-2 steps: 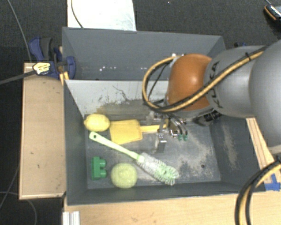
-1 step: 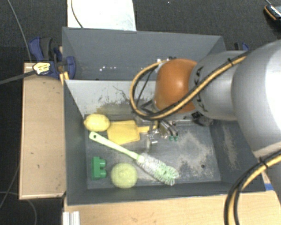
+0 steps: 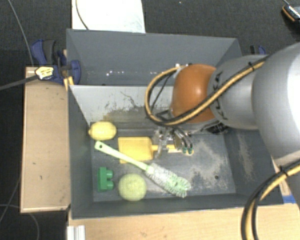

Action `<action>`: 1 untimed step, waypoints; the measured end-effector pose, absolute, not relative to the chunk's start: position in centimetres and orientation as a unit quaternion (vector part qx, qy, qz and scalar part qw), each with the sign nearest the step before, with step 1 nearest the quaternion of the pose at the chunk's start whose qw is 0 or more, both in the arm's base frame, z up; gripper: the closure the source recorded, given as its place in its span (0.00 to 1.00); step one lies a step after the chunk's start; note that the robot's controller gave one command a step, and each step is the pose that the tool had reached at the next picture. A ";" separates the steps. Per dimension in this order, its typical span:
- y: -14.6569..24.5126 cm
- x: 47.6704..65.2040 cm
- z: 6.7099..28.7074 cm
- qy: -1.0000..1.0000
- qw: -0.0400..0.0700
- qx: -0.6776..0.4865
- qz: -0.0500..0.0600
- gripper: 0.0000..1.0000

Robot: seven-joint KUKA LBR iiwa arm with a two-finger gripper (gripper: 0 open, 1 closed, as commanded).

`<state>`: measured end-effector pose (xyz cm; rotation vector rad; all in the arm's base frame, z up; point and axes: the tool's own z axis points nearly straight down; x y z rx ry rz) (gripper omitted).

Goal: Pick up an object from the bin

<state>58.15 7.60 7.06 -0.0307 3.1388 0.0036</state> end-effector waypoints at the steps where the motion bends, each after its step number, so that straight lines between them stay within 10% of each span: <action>1: 7.6 58.1 7.1 1.000 0.001 -0.010 0.001 1.00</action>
Offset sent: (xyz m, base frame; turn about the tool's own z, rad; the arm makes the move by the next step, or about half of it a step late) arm 0.0000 0.0001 0.0054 -0.0004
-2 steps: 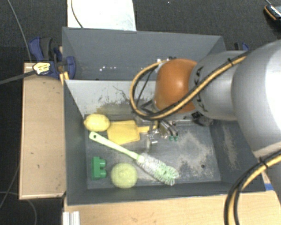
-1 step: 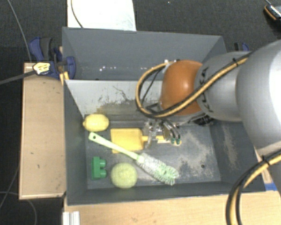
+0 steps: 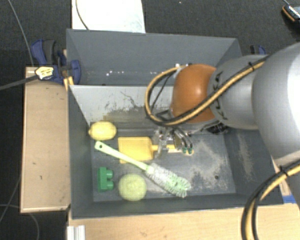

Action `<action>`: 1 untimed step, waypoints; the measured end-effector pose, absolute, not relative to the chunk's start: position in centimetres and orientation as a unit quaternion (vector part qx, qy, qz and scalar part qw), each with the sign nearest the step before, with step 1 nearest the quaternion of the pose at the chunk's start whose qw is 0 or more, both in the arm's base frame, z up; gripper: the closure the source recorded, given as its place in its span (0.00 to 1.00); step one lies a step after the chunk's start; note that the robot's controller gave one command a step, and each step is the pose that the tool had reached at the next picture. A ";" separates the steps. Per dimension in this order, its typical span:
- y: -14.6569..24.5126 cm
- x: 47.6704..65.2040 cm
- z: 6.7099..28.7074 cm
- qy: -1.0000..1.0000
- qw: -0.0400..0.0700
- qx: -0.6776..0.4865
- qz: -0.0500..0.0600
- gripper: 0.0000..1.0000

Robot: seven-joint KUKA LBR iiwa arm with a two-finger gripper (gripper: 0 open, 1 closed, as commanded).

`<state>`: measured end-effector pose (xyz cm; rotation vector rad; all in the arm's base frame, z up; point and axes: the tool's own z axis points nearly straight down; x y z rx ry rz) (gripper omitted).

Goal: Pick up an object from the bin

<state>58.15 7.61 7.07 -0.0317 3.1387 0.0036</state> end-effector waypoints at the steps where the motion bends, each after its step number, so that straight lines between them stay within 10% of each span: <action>1: 7.6 58.2 7.4 1.000 0.003 -0.011 0.001 1.00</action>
Offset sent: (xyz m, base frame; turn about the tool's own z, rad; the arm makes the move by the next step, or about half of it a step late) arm 0.0002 0.0002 0.0040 -0.0005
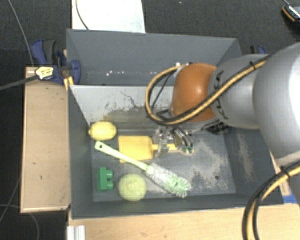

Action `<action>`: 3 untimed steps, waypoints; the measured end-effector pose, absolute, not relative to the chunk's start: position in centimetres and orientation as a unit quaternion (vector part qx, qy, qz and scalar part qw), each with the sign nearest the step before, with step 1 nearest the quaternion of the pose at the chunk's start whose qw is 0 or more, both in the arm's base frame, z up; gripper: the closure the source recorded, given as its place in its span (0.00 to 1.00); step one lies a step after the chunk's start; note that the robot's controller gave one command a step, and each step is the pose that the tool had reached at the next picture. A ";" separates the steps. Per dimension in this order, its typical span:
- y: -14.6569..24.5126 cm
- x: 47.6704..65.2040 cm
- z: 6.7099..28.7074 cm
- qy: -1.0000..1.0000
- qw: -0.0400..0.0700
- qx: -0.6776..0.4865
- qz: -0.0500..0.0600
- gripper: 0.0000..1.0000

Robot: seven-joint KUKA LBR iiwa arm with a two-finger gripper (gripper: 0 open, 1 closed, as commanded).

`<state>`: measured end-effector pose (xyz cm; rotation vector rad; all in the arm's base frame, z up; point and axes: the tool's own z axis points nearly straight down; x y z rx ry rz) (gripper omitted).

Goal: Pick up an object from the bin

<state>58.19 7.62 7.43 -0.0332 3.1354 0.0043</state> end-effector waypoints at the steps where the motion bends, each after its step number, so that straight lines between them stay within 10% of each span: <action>1: 7.6 58.2 7.6 1.000 0.004 -0.011 0.001 1.00; 3: 7.6 58.1 13.6 1.000 0.003 -0.012 0.002 1.00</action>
Offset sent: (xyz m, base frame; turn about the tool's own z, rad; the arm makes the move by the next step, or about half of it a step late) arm 0.0006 0.0000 0.0886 -0.0009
